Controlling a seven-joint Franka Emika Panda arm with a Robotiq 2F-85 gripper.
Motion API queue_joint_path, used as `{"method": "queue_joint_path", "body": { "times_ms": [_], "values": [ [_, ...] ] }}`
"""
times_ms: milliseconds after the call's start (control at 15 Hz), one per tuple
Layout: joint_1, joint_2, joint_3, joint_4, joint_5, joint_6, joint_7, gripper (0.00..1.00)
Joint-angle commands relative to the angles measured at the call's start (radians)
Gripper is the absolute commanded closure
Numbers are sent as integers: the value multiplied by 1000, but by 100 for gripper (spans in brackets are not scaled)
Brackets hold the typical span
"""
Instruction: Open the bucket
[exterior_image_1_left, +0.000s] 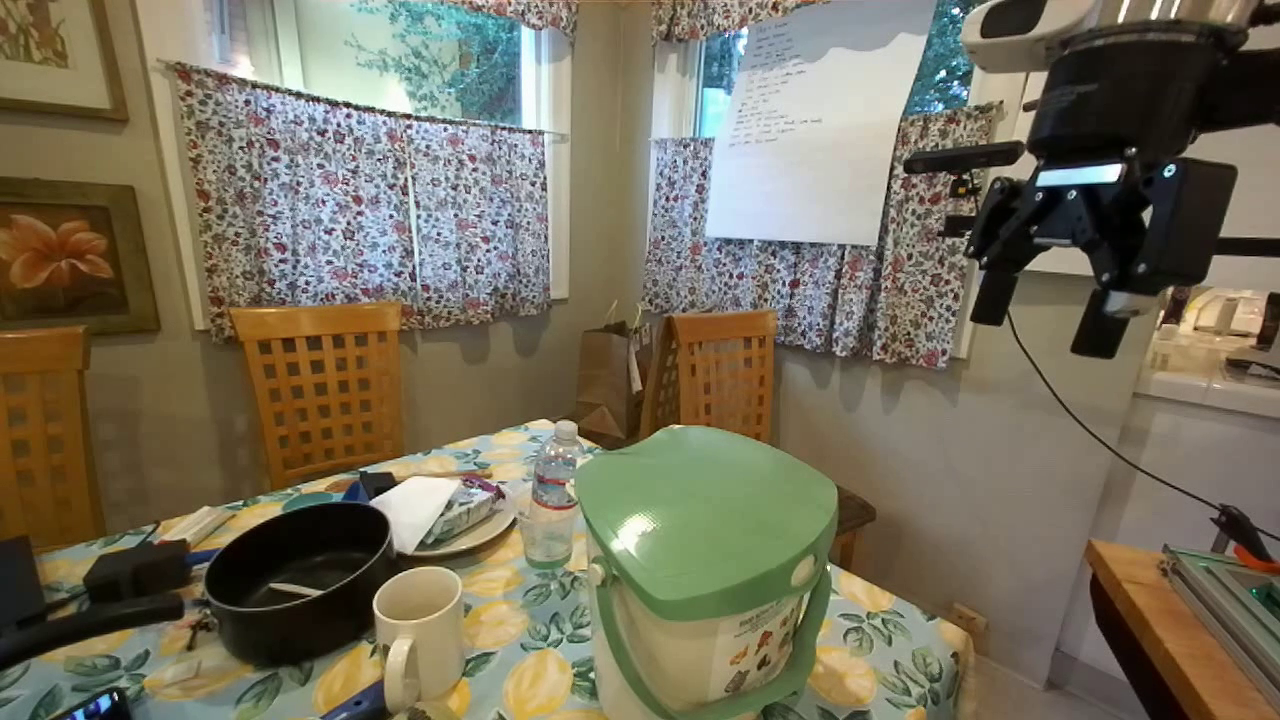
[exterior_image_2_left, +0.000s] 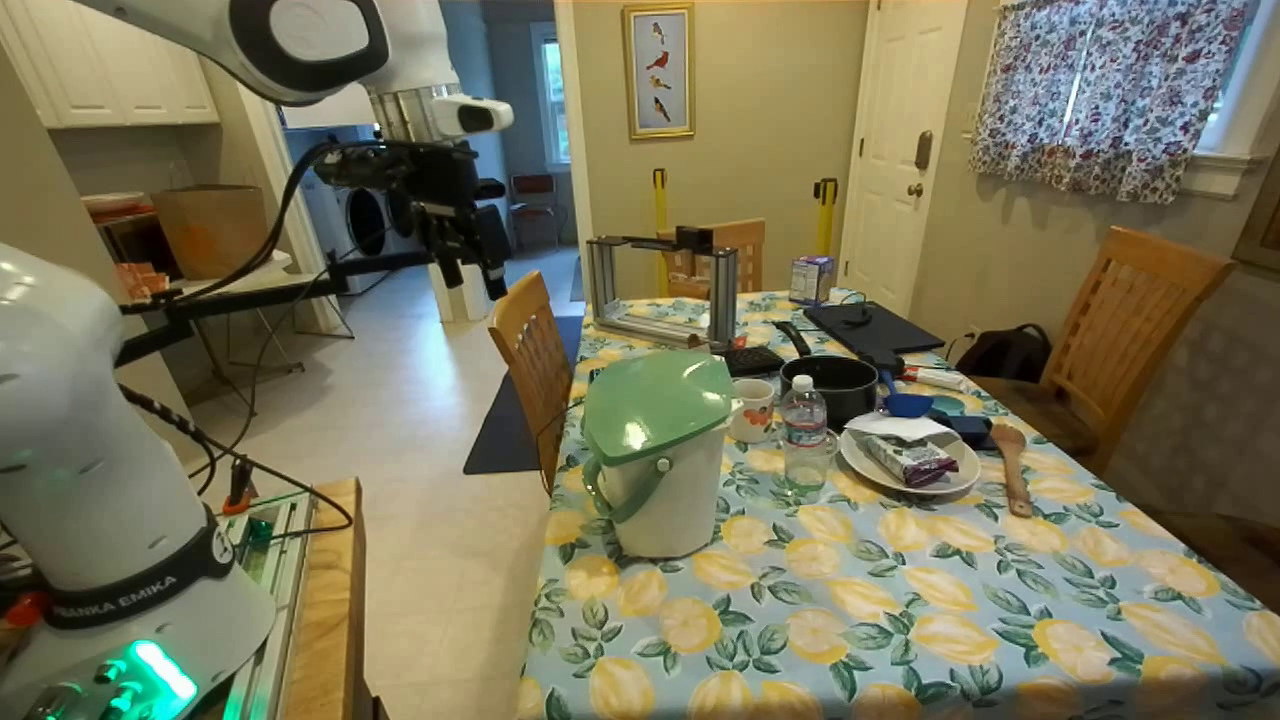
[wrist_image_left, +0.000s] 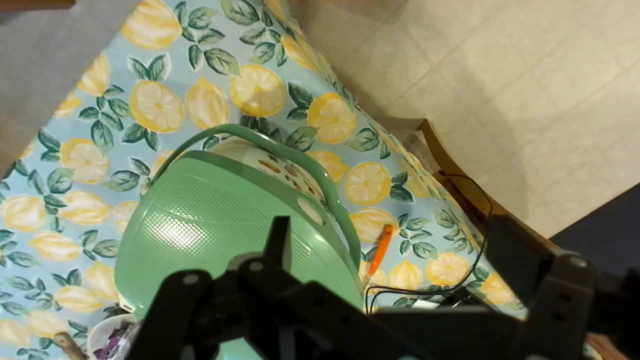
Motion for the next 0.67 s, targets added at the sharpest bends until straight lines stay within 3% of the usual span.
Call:
{"method": "queue_joint_path", "body": {
  "times_ms": [0, 600],
  "values": [
    [44, -18, -11, -50, 35, 101, -20, 0],
    [41, 88, 3, -80, 8, 407, 12, 0]
  ]
}}
